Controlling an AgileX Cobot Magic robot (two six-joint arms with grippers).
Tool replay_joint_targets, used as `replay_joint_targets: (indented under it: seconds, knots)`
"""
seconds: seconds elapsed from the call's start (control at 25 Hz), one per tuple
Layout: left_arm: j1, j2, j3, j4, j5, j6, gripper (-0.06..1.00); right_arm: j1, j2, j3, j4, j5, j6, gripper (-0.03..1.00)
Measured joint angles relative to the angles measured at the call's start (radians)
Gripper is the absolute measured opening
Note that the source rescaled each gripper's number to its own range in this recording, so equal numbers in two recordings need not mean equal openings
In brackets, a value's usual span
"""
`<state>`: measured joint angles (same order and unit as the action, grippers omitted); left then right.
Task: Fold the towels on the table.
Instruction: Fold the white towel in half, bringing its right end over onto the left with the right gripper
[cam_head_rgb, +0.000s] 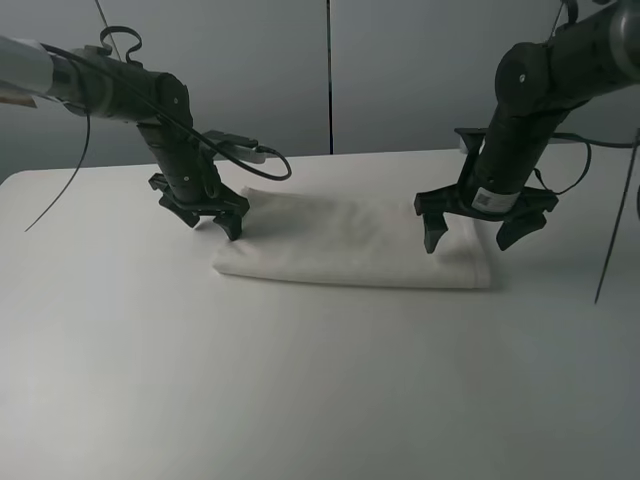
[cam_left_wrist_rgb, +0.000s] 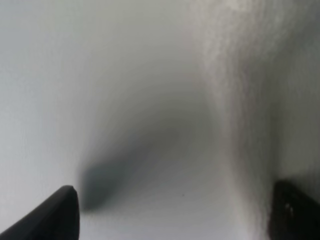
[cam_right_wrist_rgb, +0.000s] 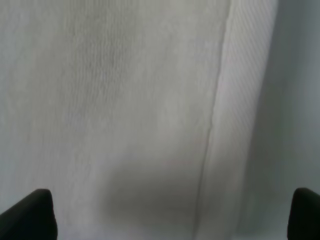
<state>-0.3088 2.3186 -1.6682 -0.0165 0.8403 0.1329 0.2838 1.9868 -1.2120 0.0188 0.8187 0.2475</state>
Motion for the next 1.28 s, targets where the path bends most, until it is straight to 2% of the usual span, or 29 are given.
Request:
replay_joint_targets:
  seconds: [0.36,1.12,1.2,1.28]
  knots:
    - [0.0,0.0,0.0,0.0,0.0,0.0,0.98,0.0,0.084,-0.122,0.0,0.019,-0.002,1.0]
    - [0.0,0.0,0.0,0.0,0.0,-0.002,0.98,-0.004,0.172,-0.13,0.018,0.009,-0.01,0.99]
    - [0.0,0.0,0.0,0.0,0.0,-0.002,0.98,-0.004,0.174,-0.13,0.023,0.003,-0.013,0.89]
    - [0.0,0.0,0.0,0.0,0.0,-0.002,0.98,-0.004,0.175,-0.13,0.037,-0.007,-0.013,0.6]
